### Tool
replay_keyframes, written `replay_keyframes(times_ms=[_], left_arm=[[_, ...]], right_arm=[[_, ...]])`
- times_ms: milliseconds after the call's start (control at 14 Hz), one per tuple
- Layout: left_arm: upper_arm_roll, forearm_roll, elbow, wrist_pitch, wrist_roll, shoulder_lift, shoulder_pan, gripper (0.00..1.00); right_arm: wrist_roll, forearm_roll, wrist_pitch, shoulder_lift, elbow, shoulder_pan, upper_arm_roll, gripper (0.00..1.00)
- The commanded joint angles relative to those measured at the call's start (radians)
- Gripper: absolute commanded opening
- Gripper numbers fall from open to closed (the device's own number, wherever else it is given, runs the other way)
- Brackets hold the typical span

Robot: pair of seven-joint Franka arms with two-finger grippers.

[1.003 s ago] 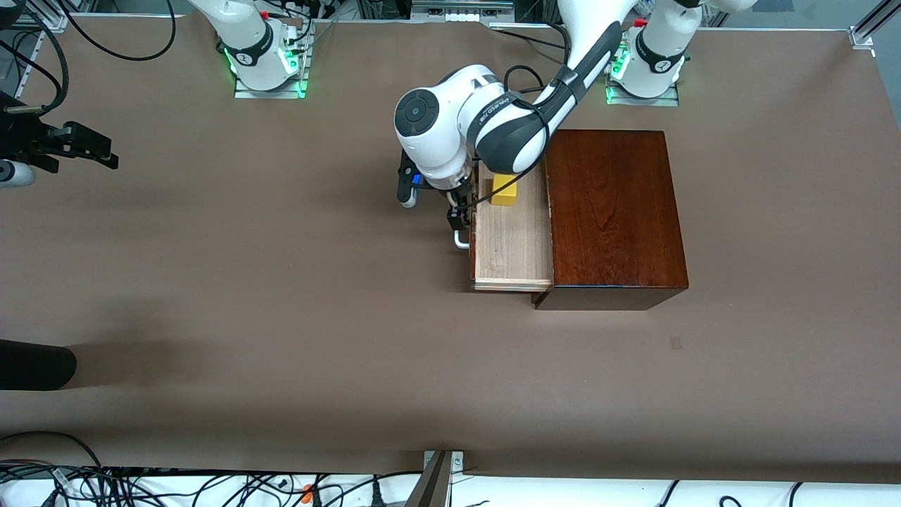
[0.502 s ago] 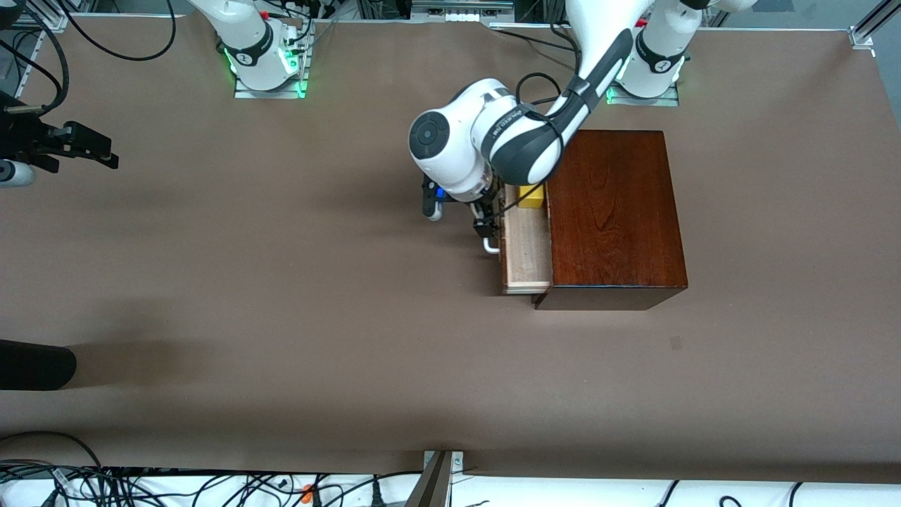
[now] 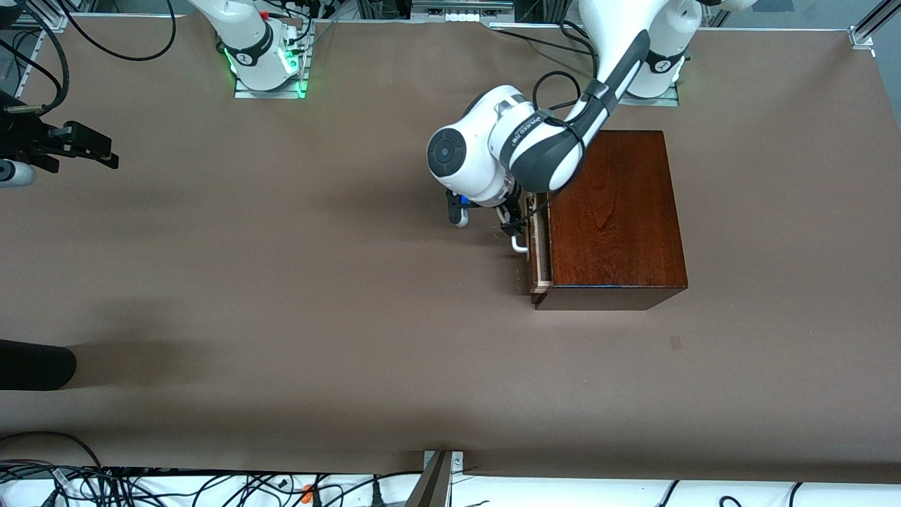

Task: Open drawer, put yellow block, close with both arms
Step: 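Push the drawer handle with the left gripper to close the drawer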

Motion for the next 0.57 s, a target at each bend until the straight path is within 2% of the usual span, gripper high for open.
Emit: replay_keyframes(times_ms=[0, 502], left_arm=[[-0.006, 0.043, -0.094, -0.013, -0.016, -0.063, 0.053, 1.0], [-0.008, 0.041, -0.094, -0.002, -0.037, -0.071, 0.053, 1.0]], right_arm=[[0.002, -0.013, -0.021, 0.002, 0.02, -0.007, 0.011, 1.0], [0.002, -0.013, -0.021, 0.002, 0.022, -0.005, 0.012, 1.0]])
